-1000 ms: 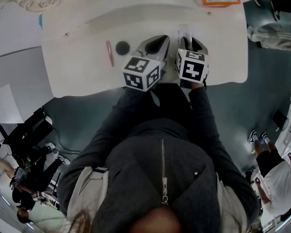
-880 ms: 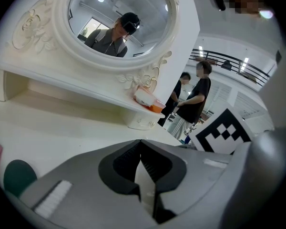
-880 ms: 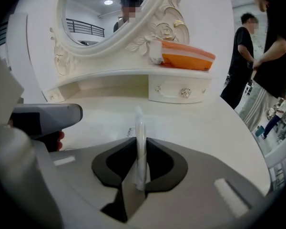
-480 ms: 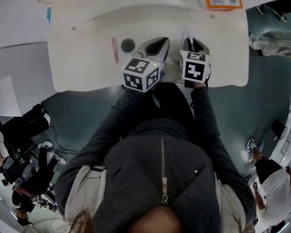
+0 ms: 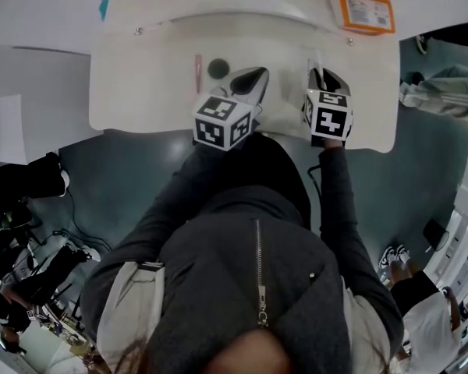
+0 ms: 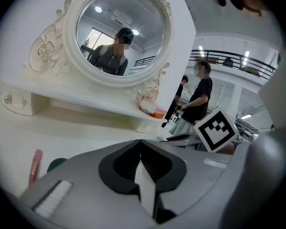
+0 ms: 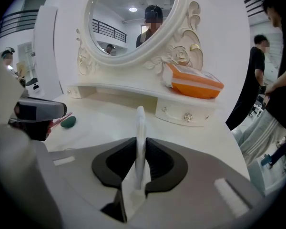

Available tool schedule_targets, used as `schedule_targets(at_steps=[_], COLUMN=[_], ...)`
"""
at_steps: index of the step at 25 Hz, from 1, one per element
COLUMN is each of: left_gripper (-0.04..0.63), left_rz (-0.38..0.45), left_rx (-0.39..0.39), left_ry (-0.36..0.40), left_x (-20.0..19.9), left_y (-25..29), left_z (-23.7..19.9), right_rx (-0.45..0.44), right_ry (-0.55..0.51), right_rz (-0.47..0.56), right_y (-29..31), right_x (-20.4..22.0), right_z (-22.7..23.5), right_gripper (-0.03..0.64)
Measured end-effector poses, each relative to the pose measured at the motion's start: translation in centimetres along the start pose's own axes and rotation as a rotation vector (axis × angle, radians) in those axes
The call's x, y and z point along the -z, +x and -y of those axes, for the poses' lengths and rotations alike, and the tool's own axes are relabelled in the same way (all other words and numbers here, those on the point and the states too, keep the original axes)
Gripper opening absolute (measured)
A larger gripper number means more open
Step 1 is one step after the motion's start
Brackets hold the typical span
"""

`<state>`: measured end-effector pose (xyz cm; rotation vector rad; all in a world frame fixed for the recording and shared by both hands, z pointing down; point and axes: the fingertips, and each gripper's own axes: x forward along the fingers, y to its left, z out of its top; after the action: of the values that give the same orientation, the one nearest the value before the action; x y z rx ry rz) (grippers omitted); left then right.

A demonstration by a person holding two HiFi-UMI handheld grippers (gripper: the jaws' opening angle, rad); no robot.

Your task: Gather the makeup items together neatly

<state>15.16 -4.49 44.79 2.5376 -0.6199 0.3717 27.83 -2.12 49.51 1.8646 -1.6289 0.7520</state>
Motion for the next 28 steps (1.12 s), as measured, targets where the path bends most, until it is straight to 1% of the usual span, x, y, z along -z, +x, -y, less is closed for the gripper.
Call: schedule_targets(at_steps=[6, 10, 16, 20, 25, 28], left_gripper=[0.008, 0.009, 0.009, 0.009, 0.008, 0.009], left_rz=[0.031, 0.06, 0.091, 0.107, 0.127, 0.134], left_rx=[-0.026, -0.049, -0.106, -0.153, -0.213, -0.24], left_ry=[-0.005, -0.007, -0.024, -0.051, -0.085, -0.097], left_x=[-0.6, -1.1, -1.2, -0.9, -0.7, -0.6], left_y=[-1.9, -3.0, -4.9, -6.4, -8.1, -8.9], left_z=[-0.5, -1.0, -2.5, -3.9, -5.8, -6.8], right_rx=[-0.052, -0.11, -0.199, -0.283, -0.43, -0.497], right_ry=[-0.07, -0.149, -0.267, -0.353, -0.476, -0.531], right_rz=[0.027, 0.033, 0.053, 0.048, 0.053, 0.041], right_y=[-1.3, -2.1, -2.8, -2.6, -2.6, -2.4], right_x=[-1.2, -2.2, -3.8, -4.4, -5.1, -5.2], right_z=[-1.1, -2.4, -4.5, -7.0, -10.9, -12.4], right_gripper=[0.067, 0.067, 0.071, 0.072, 0.084, 0.092])
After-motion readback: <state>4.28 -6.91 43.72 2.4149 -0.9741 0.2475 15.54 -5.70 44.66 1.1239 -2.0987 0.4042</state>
